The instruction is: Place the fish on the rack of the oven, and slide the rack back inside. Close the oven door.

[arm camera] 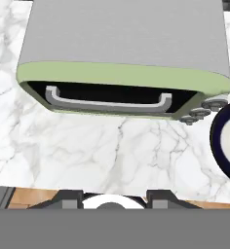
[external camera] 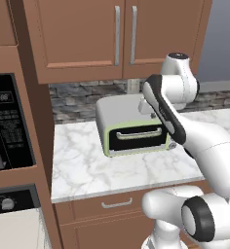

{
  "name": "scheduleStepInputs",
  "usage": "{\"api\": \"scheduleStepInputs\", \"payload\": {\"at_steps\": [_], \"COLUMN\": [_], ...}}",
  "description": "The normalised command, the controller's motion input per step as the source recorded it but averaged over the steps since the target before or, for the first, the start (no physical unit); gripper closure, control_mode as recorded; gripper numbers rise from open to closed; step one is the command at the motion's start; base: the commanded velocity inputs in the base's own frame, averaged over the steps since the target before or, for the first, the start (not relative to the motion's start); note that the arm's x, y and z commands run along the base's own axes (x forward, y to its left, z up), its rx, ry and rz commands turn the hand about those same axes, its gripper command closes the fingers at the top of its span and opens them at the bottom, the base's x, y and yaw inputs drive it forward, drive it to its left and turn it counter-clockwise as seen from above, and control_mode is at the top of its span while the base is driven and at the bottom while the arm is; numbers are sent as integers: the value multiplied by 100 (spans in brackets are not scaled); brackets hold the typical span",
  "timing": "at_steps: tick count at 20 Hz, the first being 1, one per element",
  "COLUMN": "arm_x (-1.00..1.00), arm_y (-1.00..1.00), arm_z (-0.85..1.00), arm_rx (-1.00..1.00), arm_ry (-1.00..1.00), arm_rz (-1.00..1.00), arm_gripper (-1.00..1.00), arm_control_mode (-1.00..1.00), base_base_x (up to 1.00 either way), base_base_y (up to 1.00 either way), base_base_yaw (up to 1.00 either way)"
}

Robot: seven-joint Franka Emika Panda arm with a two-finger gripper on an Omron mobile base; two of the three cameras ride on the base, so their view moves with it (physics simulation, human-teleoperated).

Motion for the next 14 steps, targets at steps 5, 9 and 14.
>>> {"api": "scheduleStepInputs", "payload": {"at_steps": [5, 9, 14], "arm_x": [-25, -17, 0], "arm_y": [-25, -80, -85], "arm_z": [-8, -27, -51], "arm_rx": [1, 3, 0], "arm_ry": [-1, -2, 3], "arm_rz": [-7, -12, -14], "arm_gripper": [-100, -100, -100], "arm_control_mode": [-100, -100, -100], "base_base_x": [0, 0, 0], "base_base_y": [0, 0, 0], "base_base_yaw": [0, 0, 0]}}
